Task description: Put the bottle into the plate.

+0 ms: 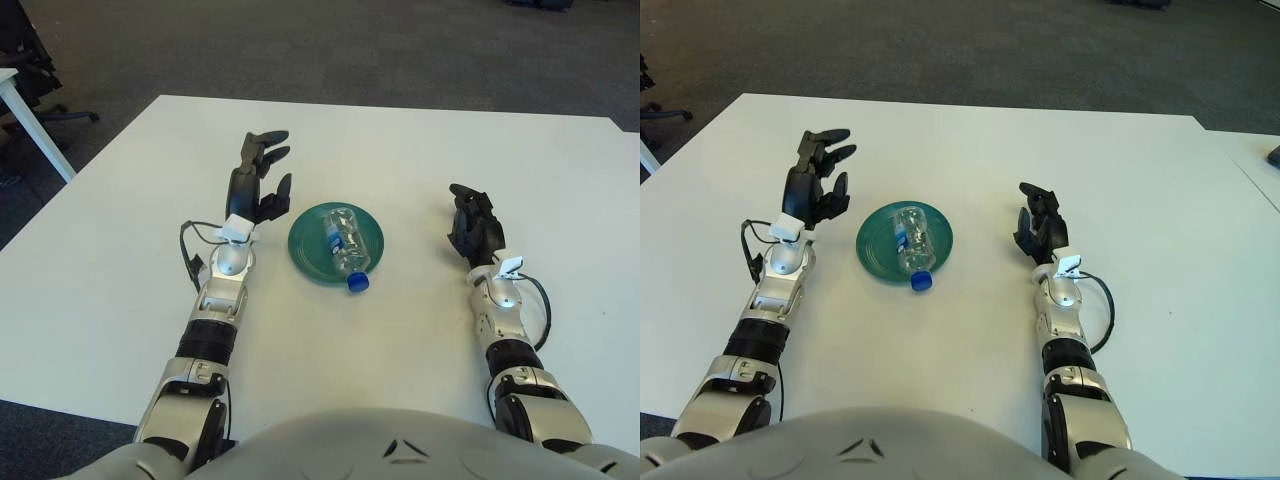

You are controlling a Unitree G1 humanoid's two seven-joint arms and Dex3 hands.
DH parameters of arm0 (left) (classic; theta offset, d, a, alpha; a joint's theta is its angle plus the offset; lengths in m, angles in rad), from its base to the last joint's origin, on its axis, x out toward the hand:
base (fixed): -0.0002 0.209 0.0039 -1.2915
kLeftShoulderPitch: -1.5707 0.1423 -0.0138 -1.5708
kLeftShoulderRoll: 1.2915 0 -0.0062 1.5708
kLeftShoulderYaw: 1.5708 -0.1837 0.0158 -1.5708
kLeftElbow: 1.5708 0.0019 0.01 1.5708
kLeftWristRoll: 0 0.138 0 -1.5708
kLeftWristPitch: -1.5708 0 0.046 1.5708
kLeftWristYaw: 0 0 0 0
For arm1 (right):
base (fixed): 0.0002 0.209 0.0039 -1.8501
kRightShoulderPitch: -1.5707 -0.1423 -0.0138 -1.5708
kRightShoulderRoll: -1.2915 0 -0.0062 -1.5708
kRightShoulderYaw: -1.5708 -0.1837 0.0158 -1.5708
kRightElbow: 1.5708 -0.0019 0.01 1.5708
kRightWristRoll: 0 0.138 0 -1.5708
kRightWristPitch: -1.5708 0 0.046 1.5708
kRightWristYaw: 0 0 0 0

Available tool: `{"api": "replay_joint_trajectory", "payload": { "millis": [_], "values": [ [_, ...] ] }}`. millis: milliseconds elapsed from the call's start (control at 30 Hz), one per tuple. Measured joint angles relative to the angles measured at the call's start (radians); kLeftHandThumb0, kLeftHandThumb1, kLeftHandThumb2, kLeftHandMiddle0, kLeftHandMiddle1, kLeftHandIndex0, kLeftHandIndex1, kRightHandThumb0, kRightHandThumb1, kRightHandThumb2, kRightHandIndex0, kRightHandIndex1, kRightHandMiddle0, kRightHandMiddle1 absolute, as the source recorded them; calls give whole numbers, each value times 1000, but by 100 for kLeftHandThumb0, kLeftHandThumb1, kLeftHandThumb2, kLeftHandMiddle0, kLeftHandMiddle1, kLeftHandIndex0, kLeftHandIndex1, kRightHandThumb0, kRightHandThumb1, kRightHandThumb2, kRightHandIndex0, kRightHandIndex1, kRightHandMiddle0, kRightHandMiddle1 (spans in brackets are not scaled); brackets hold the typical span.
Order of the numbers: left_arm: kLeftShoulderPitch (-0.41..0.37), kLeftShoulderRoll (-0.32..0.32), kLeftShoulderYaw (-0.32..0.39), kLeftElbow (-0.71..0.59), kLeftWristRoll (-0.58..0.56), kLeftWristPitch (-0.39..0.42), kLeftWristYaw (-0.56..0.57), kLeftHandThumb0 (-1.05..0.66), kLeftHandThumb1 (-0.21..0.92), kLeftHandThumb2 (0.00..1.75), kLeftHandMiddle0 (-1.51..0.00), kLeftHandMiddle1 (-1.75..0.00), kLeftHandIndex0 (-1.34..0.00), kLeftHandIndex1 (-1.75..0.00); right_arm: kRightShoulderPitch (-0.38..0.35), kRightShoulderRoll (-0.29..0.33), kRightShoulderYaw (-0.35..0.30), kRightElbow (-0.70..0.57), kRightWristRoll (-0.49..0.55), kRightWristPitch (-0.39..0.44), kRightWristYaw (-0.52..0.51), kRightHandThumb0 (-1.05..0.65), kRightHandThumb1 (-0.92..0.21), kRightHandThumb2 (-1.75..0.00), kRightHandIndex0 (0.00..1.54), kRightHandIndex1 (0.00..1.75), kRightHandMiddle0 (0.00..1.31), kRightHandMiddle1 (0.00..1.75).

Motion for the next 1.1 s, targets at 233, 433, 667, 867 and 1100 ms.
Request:
{"api": "replay_joint_trajectory", "payload": {
  "millis": [233, 433, 667, 867, 1100],
  "values": [
    [4, 1, 67, 3, -69, 92, -20, -60, 92, 62, -46, -73, -22, -111, 1, -1, 0, 0, 1, -3, 1, -70, -92, -76, 33, 45, 0, 93],
    [14, 2, 111, -30, -85, 173, -5, -55, 92, 67, -49, -72, -26, -110, 2, -3, 0, 0, 1, -3, 2, -70, -92, -75, 32, 53, 0, 94],
    [20, -11, 119, -20, -71, 258, 23, -54, 92, 72, -51, -72, -28, -110, 2, -8, 0, 0, 1, -3, 15, -72, -92, -76, 29, 59, 0, 95],
    [33, -41, 103, -24, -34, 306, 61, -56, 92, 74, -51, -71, -28, -110, 2, -14, 1, 1, 1, -3, 29, -73, -92, -77, 27, 59, 0, 95],
    [64, -91, 74, -46, -22, 365, 71, -57, 92, 71, -49, -70, -22, -107, 2, -17, 0, 1, 3, -9, 44, -75, -92, -78, 26, 59, 0, 97]
  ]
}}
